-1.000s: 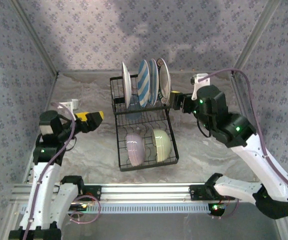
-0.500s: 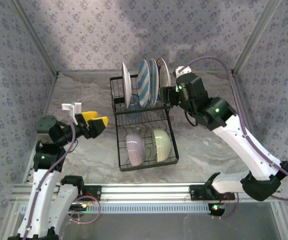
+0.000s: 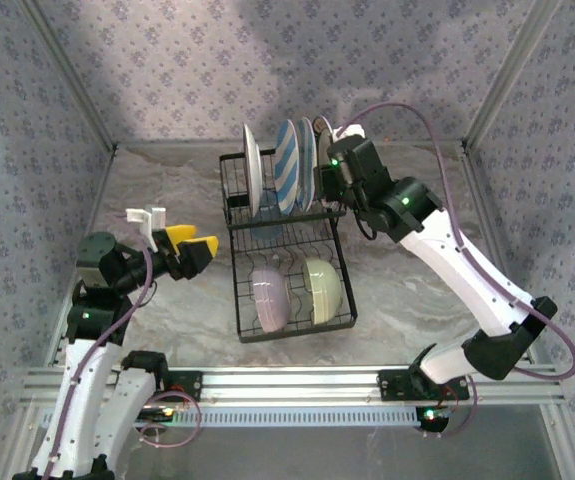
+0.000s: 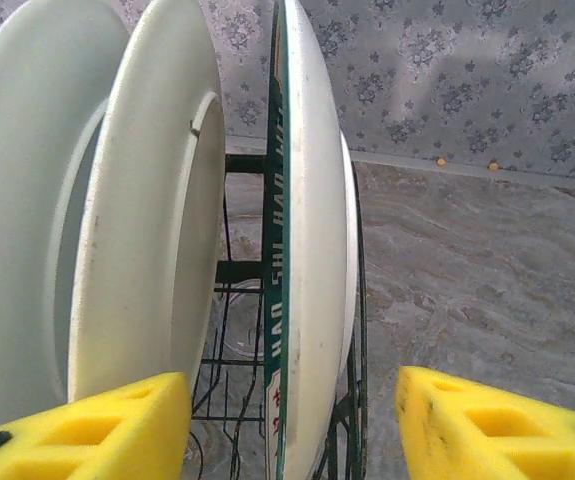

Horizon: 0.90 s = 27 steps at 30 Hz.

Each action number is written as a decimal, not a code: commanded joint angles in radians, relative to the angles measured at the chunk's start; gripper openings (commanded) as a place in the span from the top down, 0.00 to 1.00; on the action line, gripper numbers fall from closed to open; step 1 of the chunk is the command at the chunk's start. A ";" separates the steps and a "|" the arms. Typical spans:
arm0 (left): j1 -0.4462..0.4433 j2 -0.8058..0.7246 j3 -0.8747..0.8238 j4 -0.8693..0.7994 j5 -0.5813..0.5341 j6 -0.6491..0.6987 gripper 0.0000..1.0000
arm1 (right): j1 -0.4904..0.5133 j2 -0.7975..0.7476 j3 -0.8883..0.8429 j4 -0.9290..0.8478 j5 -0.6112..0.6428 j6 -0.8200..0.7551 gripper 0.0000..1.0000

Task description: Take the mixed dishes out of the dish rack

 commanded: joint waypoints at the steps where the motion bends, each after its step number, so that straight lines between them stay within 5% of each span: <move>1: -0.005 -0.017 0.009 -0.010 -0.009 0.023 0.01 | -0.017 0.018 0.042 -0.026 0.007 -0.004 0.45; 27: -0.010 -0.029 0.012 -0.034 -0.044 0.025 0.01 | -0.019 0.072 0.080 -0.040 0.044 0.011 0.82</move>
